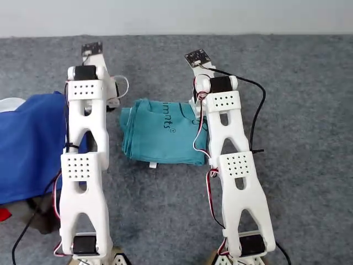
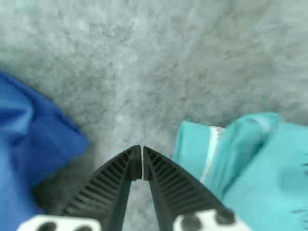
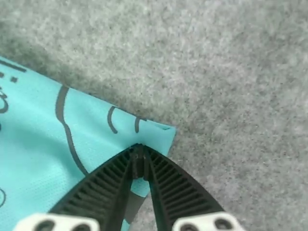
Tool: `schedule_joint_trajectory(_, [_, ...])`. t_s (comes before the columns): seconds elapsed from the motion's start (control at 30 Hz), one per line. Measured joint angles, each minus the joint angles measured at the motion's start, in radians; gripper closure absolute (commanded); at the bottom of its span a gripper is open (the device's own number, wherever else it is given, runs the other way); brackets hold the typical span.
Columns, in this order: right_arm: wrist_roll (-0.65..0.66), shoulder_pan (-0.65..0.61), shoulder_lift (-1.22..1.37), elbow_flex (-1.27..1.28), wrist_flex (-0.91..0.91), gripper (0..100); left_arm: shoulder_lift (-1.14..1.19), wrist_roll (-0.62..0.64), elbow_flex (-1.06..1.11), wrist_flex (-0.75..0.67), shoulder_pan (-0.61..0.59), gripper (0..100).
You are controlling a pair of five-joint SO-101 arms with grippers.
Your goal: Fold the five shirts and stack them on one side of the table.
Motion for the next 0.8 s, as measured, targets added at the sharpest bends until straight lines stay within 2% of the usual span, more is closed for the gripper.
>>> schedule_joint_trajectory(0.13, [0.000, 0.000, 0.000, 0.000, 0.000, 98.9, 0.000, 0.000, -0.149, 0.005, 0.066, 99])
schedule_joint_trajectory(0.23, [0.000, 0.000, 0.000, 0.000, 0.000, 98.9, -0.002, 0.000, -0.167, -0.025, 0.147, 99])
schedule_joint_trajectory(0.47, [0.000, 0.000, 0.000, 0.000, 0.000, 98.7, 0.000, 0.000, 0.069, -0.189, 0.245, 98])
schedule_joint_trajectory(0.6, [0.000, 0.000, 0.000, 0.000, 0.000, 98.7, 0.000, 0.000, 0.203, -0.216, 0.224, 99])
schedule_joint_trajectory(0.8, [0.000, 0.000, 0.000, 0.000, 0.000, 98.7, 0.000, -0.011, 0.204, -0.117, 0.084, 99])
